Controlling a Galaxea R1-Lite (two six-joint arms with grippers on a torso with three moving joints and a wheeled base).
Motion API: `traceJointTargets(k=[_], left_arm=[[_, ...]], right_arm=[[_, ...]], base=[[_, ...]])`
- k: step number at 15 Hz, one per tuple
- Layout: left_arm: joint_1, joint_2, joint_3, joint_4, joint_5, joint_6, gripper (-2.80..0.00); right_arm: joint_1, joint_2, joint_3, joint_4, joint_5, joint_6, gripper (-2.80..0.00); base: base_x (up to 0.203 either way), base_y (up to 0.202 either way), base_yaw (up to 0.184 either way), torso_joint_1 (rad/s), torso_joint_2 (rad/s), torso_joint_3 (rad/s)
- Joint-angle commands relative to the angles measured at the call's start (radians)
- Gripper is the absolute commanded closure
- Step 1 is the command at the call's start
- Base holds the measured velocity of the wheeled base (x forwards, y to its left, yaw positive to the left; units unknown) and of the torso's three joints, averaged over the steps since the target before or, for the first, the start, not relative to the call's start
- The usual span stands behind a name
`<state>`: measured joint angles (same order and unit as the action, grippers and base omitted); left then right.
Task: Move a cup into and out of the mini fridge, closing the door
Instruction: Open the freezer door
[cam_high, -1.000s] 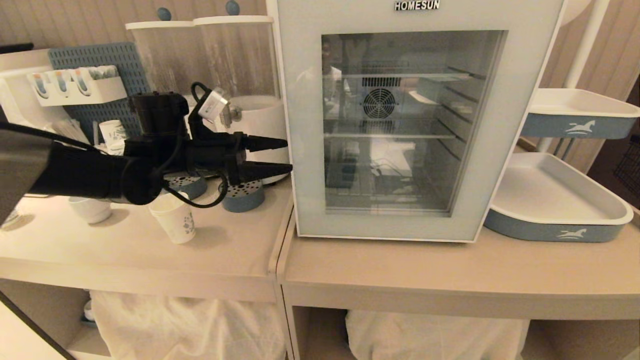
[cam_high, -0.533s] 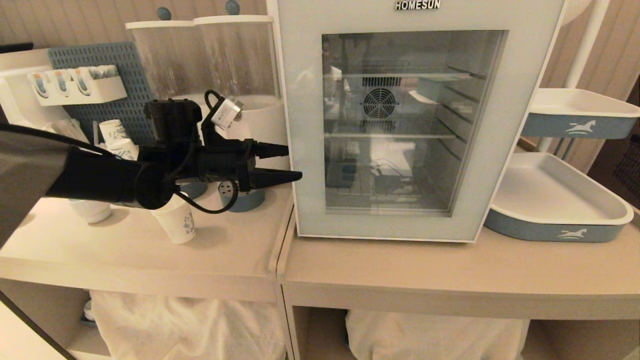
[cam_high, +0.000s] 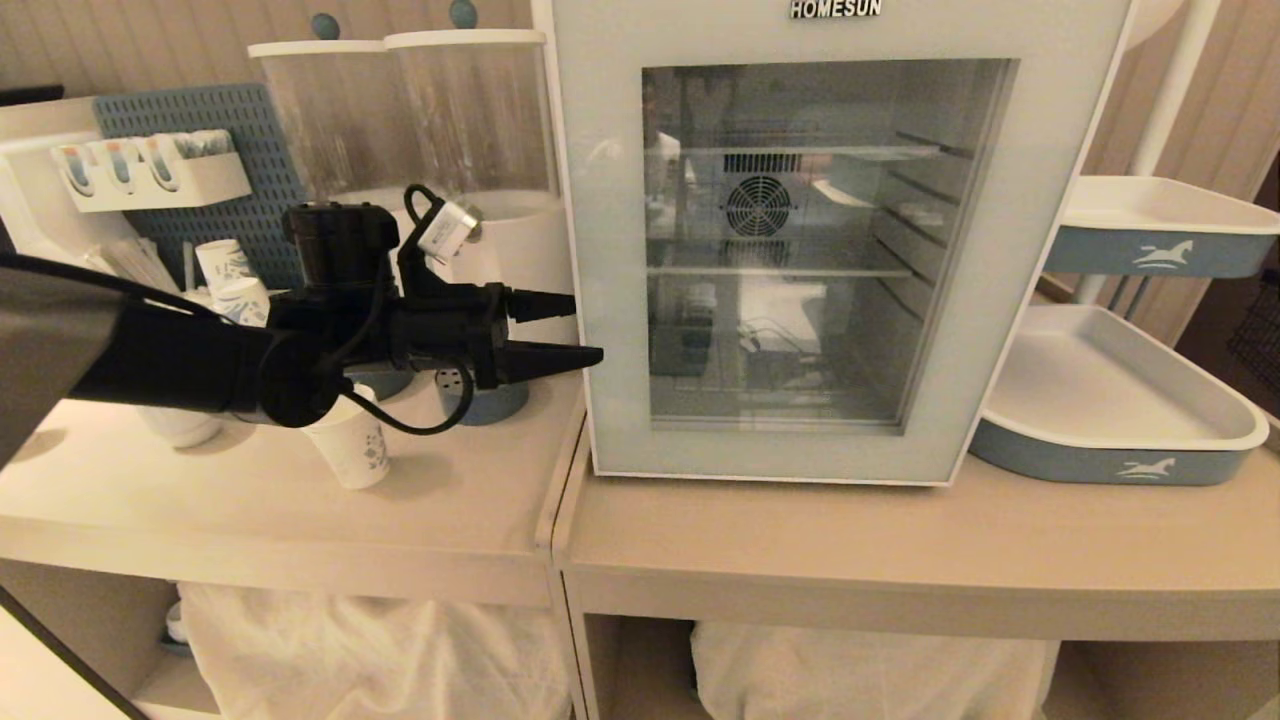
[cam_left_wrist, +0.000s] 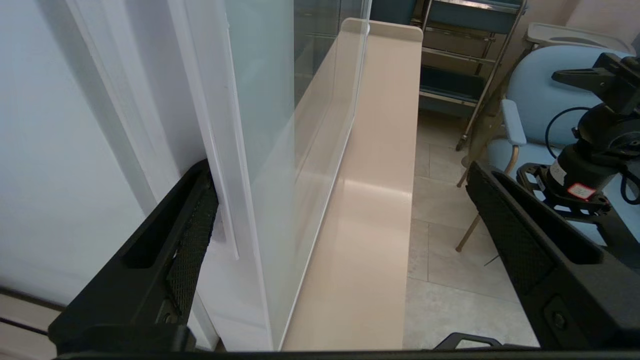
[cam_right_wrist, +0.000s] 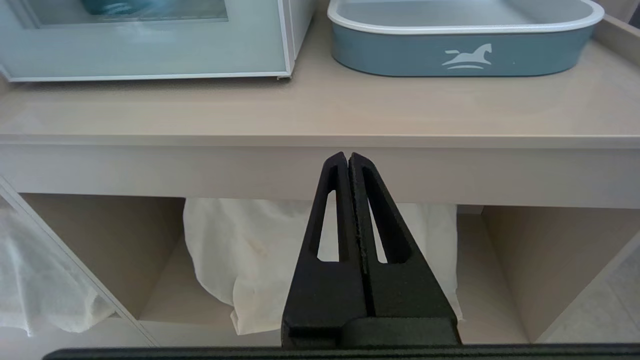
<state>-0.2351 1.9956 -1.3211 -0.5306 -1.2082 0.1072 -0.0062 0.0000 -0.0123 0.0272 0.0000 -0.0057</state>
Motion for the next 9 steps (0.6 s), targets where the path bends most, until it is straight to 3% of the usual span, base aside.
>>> traceJointTargets(k=[1,9], left_arm=[[0.001,-0.019,0.008,0.001,-0.016,-0.001,-2.8],[0.0,-0.124,0.094,0.009,-0.056,-0.039,-2.8]], right_arm=[[0.0,0.0,-0.001,0.003,0.0,0.0,0.0],[0.0,0.0,-0.001,0.007,0.0,0.0,0.0]], base=[[0.0,0.0,0.0,0.0,0.0,0.0],[0.0,0.0,0.0,0.0,0.0,0.0]])
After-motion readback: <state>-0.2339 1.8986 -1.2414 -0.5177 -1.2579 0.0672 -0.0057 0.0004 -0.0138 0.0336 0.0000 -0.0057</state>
